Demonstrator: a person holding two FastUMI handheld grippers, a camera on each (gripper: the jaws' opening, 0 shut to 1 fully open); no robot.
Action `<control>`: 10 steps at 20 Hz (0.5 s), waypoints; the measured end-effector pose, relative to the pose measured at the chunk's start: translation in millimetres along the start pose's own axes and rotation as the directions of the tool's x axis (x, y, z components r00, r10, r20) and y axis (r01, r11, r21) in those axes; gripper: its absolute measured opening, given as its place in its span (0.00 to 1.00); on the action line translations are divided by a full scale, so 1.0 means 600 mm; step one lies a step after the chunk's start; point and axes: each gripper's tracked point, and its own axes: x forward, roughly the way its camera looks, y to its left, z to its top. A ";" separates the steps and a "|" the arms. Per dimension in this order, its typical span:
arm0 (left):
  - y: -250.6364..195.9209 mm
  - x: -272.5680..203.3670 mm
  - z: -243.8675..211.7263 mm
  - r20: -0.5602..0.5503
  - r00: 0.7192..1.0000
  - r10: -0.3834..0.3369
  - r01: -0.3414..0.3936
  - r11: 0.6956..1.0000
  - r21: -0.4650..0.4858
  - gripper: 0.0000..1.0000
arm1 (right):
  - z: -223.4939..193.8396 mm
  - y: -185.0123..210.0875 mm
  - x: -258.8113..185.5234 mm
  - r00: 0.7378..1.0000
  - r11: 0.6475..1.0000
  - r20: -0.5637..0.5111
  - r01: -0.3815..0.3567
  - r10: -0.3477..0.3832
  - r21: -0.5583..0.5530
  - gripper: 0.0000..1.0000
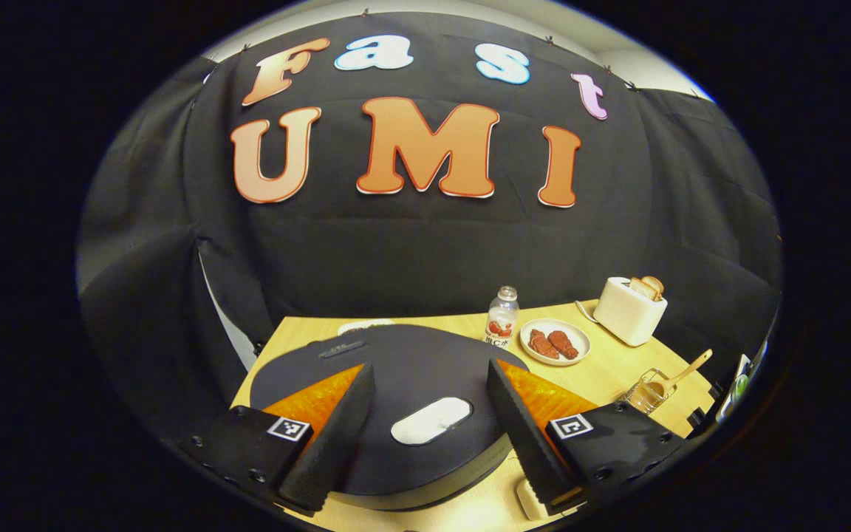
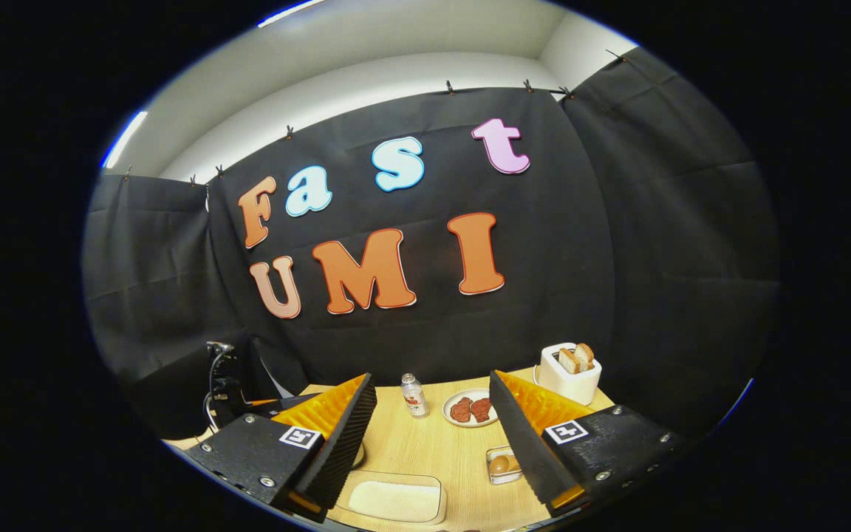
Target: Close the left gripper, press the button to open the rice cooker; take a wooden spoon from the chopstick holder with the right hand, scoop a spoonful of rice and pour it into the rice cooker, then put the wooden spoon back into the chopstick holder.
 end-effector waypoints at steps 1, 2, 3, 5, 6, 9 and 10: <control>-0.003 0.004 -0.017 -0.016 1.000 0.000 0.000 1.000 -0.013 0.99 | -0.005 -0.002 -0.001 1.000 1.000 -0.007 0.003 -0.003 0.004 0.95; -0.004 0.004 -0.030 -0.026 1.000 0.008 -0.009 1.000 -0.003 0.98 | -0.010 -0.004 0.000 1.000 1.000 -0.014 0.007 -0.007 0.005 0.95; -0.004 0.008 -0.044 -0.040 0.999 0.012 -0.011 0.999 0.031 1.00 | -0.016 -0.008 -0.001 1.000 1.000 -0.023 0.012 -0.012 0.004 0.95; -0.007 0.008 -0.077 -0.092 0.995 0.036 -0.027 0.995 0.094 1.00 | -0.026 -0.009 0.001 0.999 1.000 -0.042 0.015 -0.015 0.004 0.95; -0.003 0.006 -0.065 -0.032 0.999 0.041 -0.038 0.994 0.102 0.96 | -0.030 -0.009 0.001 0.999 1.000 -0.049 0.015 -0.014 0.004 0.95; -0.008 0.012 -0.072 -0.009 1.000 0.022 -0.021 0.996 0.088 1.00 | -0.042 -0.007 0.007 0.998 1.000 -0.067 0.010 -0.010 -0.002 0.95; -0.009 0.010 -0.079 0.000 1.000 0.009 -0.009 0.992 0.126 1.00 | -0.048 -0.006 0.011 0.997 1.000 -0.075 0.007 -0.008 -0.006 0.95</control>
